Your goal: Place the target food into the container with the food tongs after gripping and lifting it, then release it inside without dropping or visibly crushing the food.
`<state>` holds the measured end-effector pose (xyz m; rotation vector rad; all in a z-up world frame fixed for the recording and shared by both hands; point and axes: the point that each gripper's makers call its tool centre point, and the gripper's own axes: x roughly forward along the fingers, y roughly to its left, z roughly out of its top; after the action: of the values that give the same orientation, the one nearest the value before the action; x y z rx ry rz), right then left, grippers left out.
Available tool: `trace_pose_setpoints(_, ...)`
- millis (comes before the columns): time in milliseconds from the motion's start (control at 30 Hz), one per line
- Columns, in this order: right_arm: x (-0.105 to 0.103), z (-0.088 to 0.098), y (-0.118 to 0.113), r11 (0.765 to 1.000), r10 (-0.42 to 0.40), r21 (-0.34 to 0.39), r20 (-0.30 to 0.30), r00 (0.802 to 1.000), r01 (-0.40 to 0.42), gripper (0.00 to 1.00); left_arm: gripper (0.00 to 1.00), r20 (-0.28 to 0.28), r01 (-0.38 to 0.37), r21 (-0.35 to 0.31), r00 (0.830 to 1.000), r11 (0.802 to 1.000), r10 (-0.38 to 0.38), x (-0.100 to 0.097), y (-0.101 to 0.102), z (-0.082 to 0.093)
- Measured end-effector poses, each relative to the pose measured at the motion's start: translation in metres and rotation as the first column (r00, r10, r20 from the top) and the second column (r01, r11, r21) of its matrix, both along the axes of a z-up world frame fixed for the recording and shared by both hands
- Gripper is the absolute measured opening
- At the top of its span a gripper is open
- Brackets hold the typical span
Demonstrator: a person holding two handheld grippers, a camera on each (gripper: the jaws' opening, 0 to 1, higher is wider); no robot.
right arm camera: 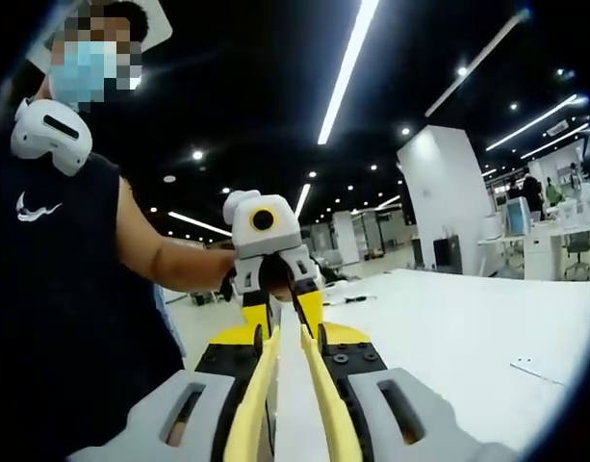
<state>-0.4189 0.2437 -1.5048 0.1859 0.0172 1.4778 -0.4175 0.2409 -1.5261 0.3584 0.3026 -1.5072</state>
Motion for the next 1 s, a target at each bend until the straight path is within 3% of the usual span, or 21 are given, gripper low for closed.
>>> trace_pose_setpoints(200,-0.002,0.007,-0.002,1.0,0.006,0.023,0.014,1.0,-0.007,0.19,0.01,0.028,0.008,-0.025,1.0,1.0,-0.008,-0.001,-0.003,0.005)
trace_pose_setpoints(733,0.0,0.016,0.003,0.998,0.015,0.054,0.0,1.0,-0.015,0.26,0.0,0.005,-0.047,-0.142,0.999,0.989,0.048,0.004,-0.005,0.027)
trace_pose_setpoints(1000,-0.001,0.015,0.005,0.999,0.02,0.045,0.017,1.0,-0.021,0.2,0.0,-0.001,-0.037,-0.115,0.999,0.993,0.037,0.004,-0.005,0.02)
